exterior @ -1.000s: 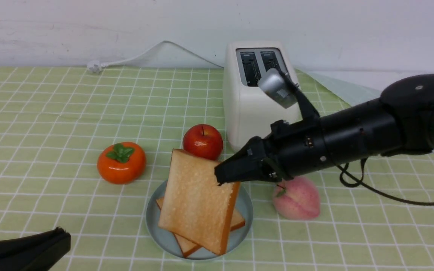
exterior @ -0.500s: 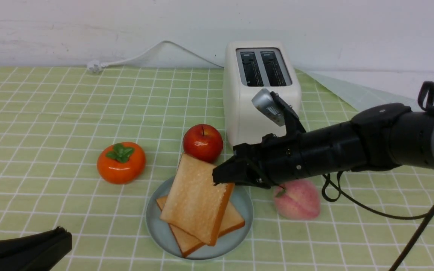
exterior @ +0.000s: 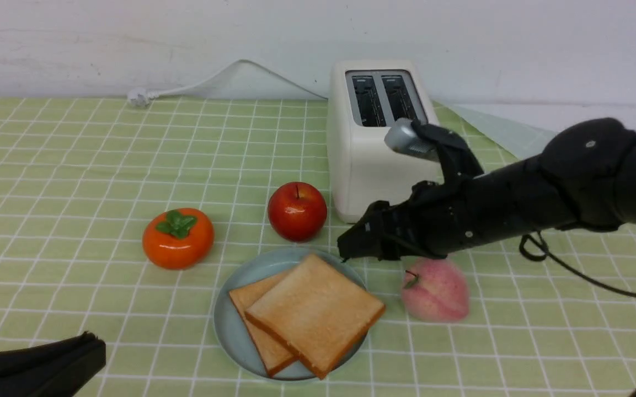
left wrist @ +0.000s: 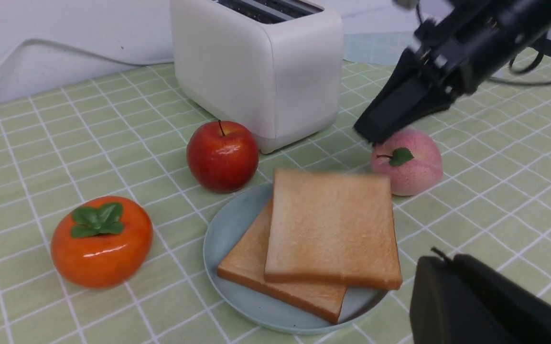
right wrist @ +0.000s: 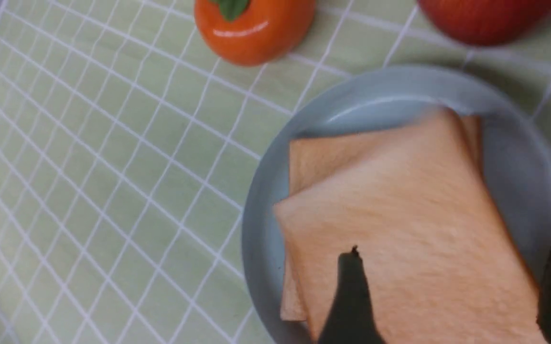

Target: Take toasted bread from bread machine on green coffee tablecloth place on plate.

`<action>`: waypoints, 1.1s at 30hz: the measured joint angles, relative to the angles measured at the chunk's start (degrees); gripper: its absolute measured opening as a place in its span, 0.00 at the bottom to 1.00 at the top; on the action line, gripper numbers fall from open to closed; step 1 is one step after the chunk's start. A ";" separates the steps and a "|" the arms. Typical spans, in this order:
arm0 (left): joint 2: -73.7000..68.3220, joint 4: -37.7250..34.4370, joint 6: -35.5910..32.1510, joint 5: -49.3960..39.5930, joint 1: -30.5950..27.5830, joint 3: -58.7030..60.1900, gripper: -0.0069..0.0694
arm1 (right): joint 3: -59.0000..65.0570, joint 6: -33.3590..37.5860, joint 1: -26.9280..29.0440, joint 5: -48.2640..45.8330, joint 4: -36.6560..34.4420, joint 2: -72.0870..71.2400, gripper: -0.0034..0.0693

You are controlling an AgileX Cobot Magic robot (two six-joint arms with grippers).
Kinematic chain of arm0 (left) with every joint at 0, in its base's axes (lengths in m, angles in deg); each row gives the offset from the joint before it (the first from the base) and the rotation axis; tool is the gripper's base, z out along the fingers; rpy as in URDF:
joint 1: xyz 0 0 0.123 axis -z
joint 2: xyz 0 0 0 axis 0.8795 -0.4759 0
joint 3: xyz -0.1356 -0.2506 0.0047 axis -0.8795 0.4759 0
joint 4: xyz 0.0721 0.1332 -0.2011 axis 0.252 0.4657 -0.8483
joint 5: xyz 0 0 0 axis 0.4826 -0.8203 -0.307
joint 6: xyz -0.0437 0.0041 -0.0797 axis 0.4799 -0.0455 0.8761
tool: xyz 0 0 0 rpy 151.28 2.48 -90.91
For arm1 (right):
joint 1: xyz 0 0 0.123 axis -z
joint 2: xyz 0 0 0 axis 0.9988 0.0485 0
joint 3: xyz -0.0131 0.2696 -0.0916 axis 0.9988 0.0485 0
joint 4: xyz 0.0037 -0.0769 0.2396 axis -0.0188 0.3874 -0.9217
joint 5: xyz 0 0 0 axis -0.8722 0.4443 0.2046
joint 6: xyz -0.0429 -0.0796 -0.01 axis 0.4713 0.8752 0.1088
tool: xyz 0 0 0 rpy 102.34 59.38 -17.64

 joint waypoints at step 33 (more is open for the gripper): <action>14.03 -0.99 8.60 0.93 0.00 2.44 0.07 | 23.47 -51.11 0.00 -31.03 55.90 -69.73 0.04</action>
